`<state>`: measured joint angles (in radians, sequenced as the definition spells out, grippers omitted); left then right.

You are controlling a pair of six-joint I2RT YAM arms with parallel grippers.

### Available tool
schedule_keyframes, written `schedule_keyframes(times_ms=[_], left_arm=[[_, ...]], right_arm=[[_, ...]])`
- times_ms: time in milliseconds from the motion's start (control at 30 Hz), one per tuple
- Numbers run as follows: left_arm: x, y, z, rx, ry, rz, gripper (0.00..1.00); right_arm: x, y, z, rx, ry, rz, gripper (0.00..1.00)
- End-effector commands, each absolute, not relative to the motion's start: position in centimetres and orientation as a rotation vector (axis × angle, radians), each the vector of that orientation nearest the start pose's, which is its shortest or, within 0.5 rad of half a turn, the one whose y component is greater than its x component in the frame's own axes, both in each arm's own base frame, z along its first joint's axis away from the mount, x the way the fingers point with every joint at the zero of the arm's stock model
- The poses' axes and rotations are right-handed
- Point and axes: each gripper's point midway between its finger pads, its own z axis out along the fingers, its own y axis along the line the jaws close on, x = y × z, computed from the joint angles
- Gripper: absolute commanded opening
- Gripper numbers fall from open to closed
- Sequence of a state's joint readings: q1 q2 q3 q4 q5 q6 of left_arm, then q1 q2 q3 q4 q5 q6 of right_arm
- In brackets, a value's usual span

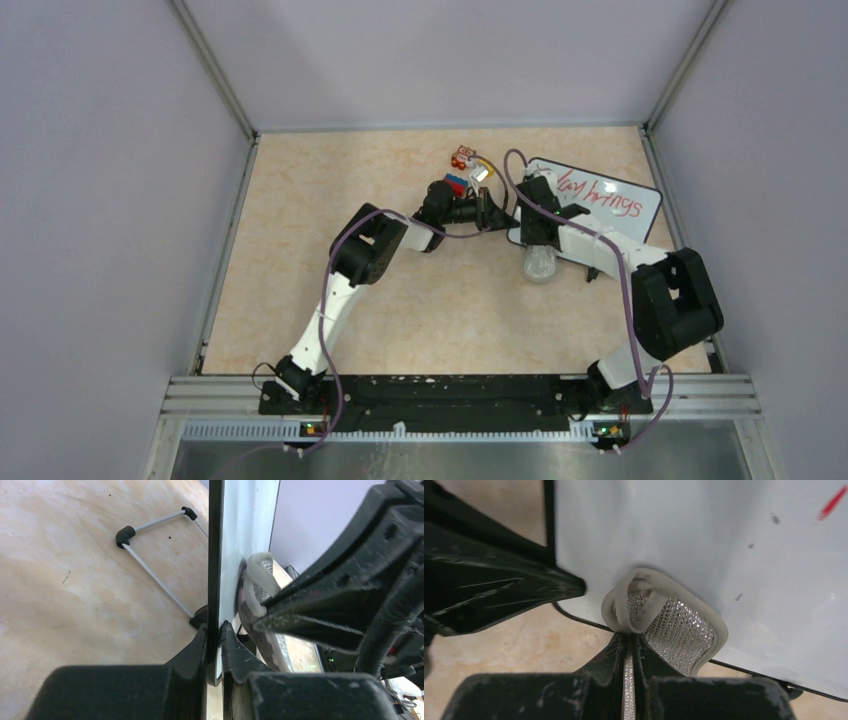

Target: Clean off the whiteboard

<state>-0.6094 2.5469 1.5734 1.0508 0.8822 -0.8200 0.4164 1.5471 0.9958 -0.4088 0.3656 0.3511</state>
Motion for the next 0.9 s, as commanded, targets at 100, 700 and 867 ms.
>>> schedule_keyframes(times_ms=[100, 700, 867], left_arm=[[40.3, -46.3, 4.7, 0.599, 1.81, -1.685, 0.0], [40.2, -45.1, 11.6, 0.58, 1.739, -1.684, 0.67], [41.9, -44.7, 13.5, 0.568, 1.718, -1.641, 0.9]], right_arm=[[36.9, 10.6, 12.1, 0.121, 2.291, -0.108, 0.0], [33.2, 3.5, 17.9, 0.322, 2.075, -0.138, 0.0], [33.8, 3.6, 18.4, 0.316, 2.055, -0.13, 0.0]])
